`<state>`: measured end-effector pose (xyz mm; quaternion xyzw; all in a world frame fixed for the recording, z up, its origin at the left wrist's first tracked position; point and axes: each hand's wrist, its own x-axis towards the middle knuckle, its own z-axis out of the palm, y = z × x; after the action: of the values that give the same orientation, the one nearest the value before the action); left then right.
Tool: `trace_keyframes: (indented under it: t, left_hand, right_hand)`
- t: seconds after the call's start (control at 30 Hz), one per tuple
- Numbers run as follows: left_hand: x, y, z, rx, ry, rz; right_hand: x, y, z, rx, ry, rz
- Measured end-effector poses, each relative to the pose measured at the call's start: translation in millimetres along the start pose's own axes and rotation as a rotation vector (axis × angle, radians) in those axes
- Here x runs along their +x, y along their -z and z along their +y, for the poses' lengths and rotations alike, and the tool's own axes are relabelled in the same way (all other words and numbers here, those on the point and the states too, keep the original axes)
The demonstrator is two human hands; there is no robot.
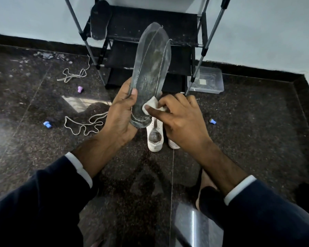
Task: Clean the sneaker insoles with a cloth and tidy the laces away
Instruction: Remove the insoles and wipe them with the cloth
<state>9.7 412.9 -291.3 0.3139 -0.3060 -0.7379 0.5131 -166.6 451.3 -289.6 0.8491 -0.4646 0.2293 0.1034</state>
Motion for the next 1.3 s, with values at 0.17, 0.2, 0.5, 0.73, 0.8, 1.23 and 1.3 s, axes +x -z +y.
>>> trace_keyframes:
  t: [0.17, 0.2, 0.5, 0.73, 0.8, 1.23, 1.3]
  left_hand:
    - [0.8, 5.6, 3.4, 0.043, -0.042, 0.057]
    - [1.2, 5.0, 4.1, 0.047, -0.052, 0.073]
    - [-0.8, -2.9, 2.8, 0.002, -0.031, 0.065]
    - [-8.0, -9.1, -4.6, 0.053, 0.046, -0.014]
    - [-7.3, -7.4, -3.9, 0.013, 0.06, -0.071]
    - [-16.7, -14.1, -8.9, 0.233, 0.107, -0.282]
    - [-16.0, -12.8, -10.1, 0.249, 0.098, -0.267]
  right_hand:
    - [-2.4, 1.7, 15.9, 0.056, -0.171, 0.034]
    - [-0.5, 4.8, 14.8, 0.096, -0.196, 0.085]
    - [0.0, -7.2, 1.1, 0.04, 0.0, -0.006]
    - [2.9, 2.0, 21.3, 0.055, -0.174, 0.111]
    - [3.8, 1.2, 13.0, 0.049, -0.017, 0.048]
    - [5.1, 14.3, 51.6, 0.031, -0.257, 0.169]
    - [3.1, 11.3, 41.6, 0.081, -0.15, 0.134]
